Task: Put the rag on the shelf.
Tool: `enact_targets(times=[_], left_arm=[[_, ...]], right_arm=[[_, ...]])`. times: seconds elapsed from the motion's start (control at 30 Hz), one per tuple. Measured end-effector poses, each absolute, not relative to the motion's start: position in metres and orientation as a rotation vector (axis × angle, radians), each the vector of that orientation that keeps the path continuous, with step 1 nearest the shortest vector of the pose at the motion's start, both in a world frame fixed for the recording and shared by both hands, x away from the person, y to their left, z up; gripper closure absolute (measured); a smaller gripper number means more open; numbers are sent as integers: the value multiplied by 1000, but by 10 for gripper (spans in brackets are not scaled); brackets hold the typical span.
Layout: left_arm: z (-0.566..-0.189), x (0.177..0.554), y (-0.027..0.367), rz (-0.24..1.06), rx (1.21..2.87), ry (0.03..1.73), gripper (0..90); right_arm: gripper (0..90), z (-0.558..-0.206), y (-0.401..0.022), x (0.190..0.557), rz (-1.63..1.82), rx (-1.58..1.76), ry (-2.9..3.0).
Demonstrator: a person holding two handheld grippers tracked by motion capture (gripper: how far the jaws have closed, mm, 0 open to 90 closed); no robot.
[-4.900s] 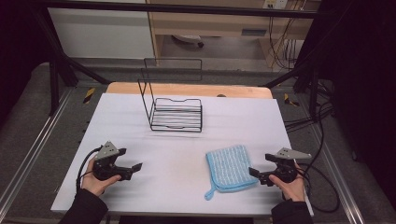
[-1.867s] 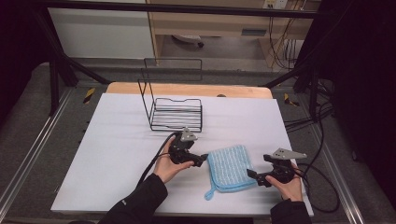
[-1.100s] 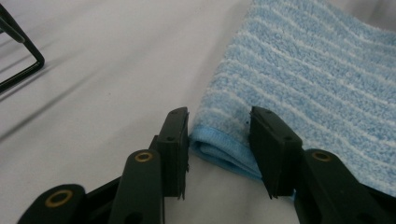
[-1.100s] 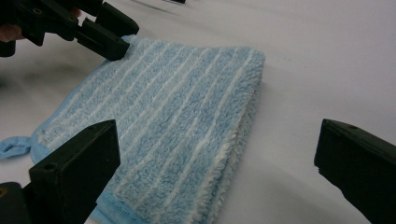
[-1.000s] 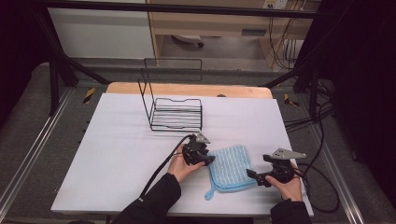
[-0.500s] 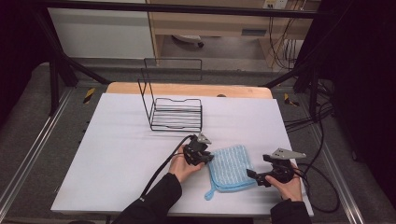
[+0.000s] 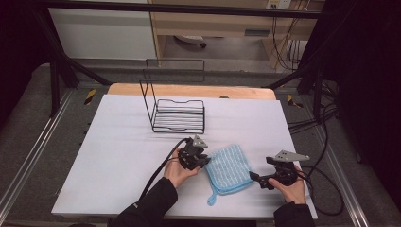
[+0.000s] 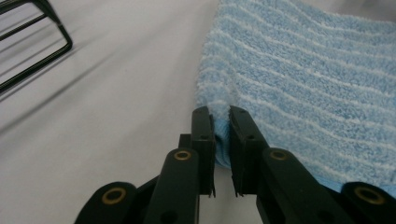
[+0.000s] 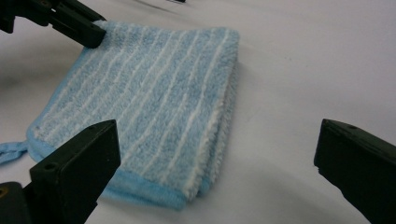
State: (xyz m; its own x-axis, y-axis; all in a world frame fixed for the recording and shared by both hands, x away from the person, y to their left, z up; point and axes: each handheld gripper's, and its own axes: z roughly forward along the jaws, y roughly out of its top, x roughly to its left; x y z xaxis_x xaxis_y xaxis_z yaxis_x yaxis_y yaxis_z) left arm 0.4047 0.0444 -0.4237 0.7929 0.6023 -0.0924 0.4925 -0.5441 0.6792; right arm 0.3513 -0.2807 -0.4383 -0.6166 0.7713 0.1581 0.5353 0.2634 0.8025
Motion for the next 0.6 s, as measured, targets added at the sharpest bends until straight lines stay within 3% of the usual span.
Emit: enact_targets(times=[0.6], left_arm=[[-427,386,91,201,2218,880,809]], right_arm=[[10,-439,-280,351,1274,1217,2272]])
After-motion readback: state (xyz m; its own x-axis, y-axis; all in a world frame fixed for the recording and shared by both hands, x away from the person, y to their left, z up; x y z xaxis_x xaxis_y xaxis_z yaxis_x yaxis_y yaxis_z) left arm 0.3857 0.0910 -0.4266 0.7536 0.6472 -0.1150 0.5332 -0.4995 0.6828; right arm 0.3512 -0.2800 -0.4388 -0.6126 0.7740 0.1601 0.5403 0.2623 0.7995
